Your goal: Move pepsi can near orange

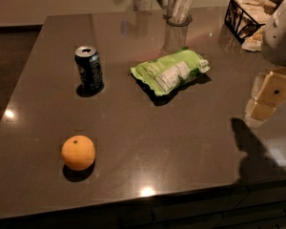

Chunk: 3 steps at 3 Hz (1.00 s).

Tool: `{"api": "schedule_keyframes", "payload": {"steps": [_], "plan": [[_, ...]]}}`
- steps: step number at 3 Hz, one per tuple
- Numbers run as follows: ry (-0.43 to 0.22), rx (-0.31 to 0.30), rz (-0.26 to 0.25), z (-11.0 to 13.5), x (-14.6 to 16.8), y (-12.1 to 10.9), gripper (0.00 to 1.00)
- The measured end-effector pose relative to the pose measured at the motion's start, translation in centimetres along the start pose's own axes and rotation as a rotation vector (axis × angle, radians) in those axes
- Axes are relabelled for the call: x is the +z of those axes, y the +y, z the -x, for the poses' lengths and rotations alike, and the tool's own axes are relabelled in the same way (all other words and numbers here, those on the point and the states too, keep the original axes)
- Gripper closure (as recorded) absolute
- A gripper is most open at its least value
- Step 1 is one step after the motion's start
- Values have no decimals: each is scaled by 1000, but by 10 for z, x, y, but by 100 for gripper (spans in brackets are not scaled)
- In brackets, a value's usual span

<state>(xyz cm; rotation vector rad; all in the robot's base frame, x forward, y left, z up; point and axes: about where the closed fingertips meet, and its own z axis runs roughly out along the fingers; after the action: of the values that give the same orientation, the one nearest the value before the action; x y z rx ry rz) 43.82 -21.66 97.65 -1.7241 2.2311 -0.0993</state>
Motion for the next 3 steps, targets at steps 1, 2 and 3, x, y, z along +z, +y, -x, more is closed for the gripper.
{"api": "schedule_keyframes", "payload": {"steps": [1,2,3], "plan": [[0,0,0,0,0,0,0],[-25,-13,-11,15,5,-1,0],[-74,-18,-13,36,17,-4,0]]}}
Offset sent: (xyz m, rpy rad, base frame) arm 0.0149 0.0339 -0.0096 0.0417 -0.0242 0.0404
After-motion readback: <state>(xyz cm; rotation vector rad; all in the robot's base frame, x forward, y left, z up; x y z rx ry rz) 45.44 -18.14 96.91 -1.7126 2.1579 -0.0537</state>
